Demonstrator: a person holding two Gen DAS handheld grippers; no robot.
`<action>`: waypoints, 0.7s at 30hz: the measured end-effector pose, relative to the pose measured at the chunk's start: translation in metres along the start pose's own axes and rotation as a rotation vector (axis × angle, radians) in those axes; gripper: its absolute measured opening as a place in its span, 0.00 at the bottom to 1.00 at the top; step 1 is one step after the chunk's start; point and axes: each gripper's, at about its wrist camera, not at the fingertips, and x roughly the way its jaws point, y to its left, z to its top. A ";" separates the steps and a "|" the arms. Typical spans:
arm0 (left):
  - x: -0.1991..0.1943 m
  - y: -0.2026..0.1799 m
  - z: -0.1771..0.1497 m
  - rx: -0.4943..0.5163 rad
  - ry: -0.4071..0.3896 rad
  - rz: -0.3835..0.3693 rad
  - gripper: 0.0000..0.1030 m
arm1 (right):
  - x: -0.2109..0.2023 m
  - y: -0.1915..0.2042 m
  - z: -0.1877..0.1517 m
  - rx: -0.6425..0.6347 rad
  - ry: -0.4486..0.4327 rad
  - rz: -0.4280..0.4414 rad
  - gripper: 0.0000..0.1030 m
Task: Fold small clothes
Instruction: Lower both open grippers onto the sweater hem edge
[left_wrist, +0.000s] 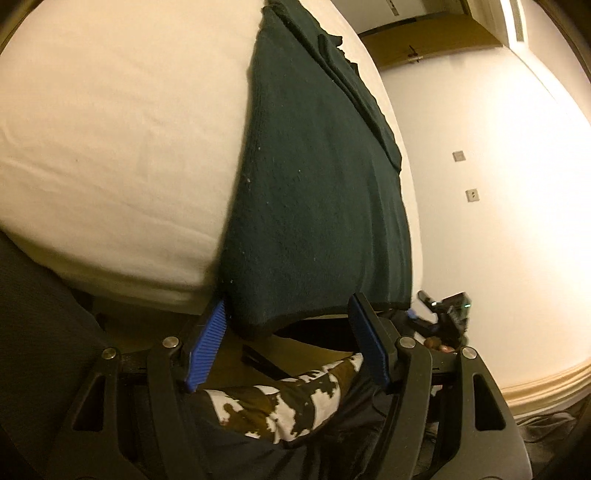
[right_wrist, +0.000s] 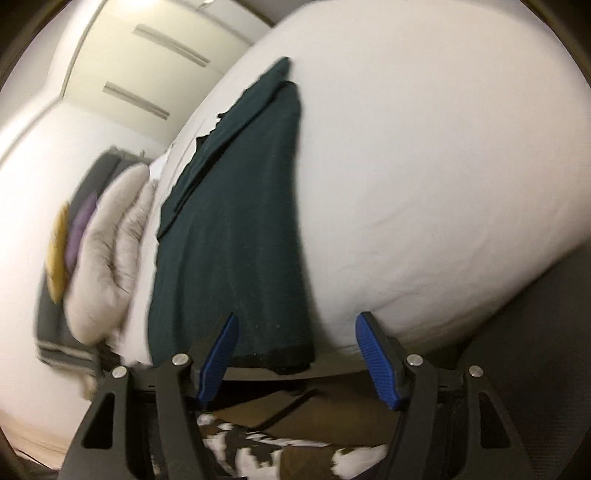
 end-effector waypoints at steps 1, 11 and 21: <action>-0.002 0.005 0.001 -0.020 0.002 -0.022 0.63 | 0.003 -0.002 0.000 0.012 0.013 0.006 0.67; -0.011 0.025 0.000 -0.105 -0.010 -0.087 0.33 | 0.016 -0.007 -0.003 0.052 0.060 0.062 0.61; -0.020 0.028 -0.009 -0.162 -0.040 -0.152 0.33 | 0.013 -0.001 -0.001 0.068 0.051 0.165 0.52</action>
